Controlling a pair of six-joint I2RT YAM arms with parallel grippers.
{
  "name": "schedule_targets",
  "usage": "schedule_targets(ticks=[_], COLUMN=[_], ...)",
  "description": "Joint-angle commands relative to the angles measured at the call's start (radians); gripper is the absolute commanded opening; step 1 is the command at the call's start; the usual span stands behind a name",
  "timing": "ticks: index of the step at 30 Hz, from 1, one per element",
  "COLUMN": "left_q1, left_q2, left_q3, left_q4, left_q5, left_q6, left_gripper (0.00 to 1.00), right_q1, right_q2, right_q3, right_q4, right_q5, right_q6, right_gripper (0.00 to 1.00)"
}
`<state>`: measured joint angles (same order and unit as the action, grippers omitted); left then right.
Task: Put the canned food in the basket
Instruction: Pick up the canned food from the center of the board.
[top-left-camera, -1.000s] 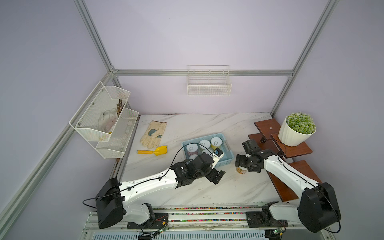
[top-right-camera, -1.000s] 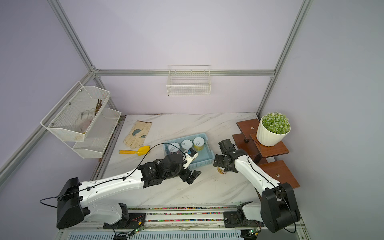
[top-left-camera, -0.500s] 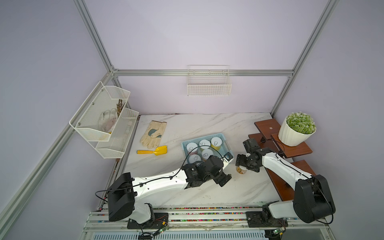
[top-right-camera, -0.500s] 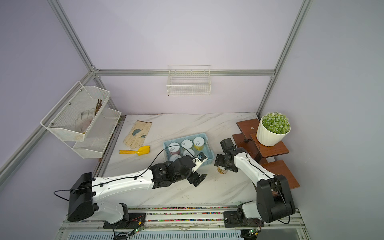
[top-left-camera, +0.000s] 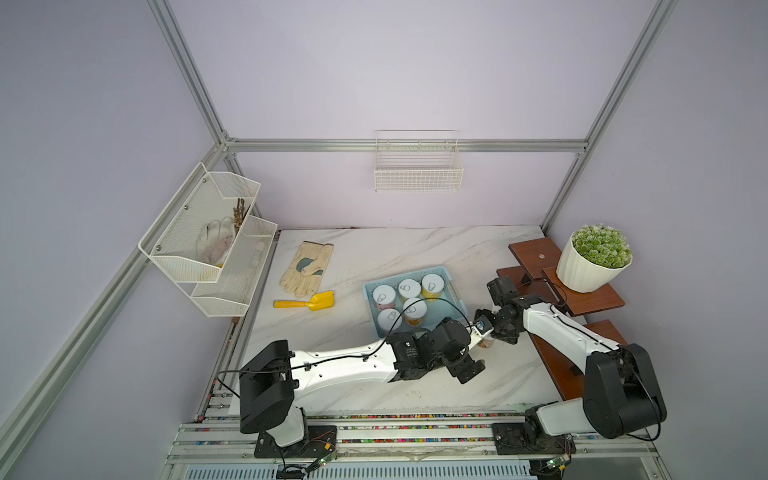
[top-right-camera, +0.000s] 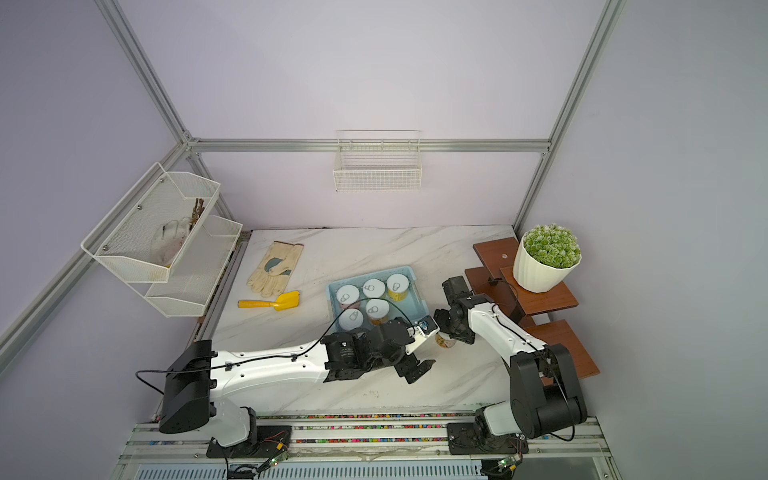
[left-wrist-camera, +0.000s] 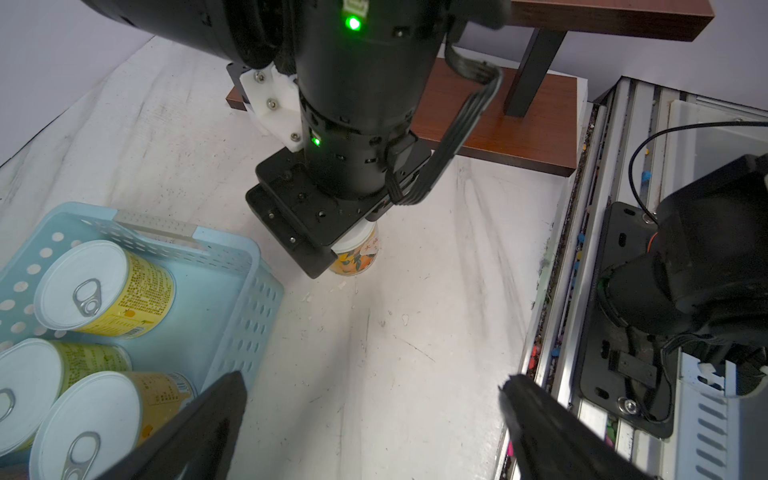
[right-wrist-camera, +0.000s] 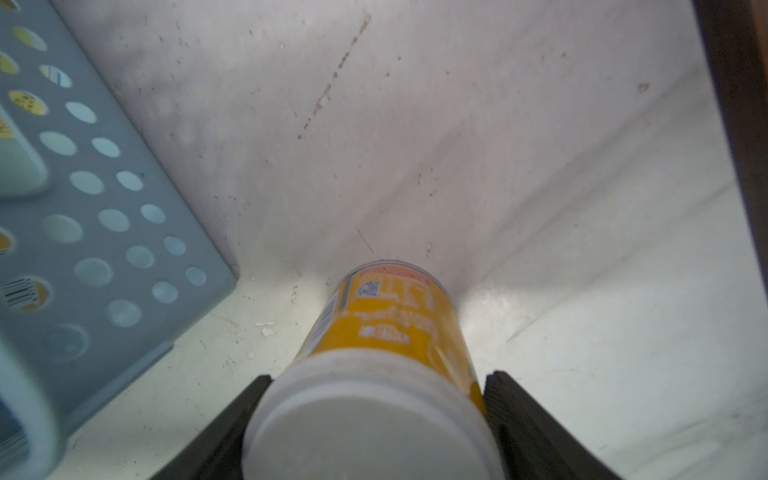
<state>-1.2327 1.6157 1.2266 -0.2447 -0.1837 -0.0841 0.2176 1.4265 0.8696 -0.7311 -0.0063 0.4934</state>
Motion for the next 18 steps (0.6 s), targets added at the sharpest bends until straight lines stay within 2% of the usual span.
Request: schedule_targets(ticks=[1, 18], left_q1=[-0.001, -0.001], left_q2=[-0.023, -0.032], left_q3=[0.004, -0.015], left_q4=[0.045, 0.070], left_q5=[0.001, 0.037], left_q6=[0.020, 0.000], left_gripper=[1.00, 1.00], right_q1=[-0.007, -0.009], right_q2=[0.007, 0.029], right_q3=[0.024, 0.052], right_q4=[0.006, -0.044], right_q5=[0.000, 0.020], right_q6=[-0.013, -0.035], right_gripper=[0.82, 0.80])
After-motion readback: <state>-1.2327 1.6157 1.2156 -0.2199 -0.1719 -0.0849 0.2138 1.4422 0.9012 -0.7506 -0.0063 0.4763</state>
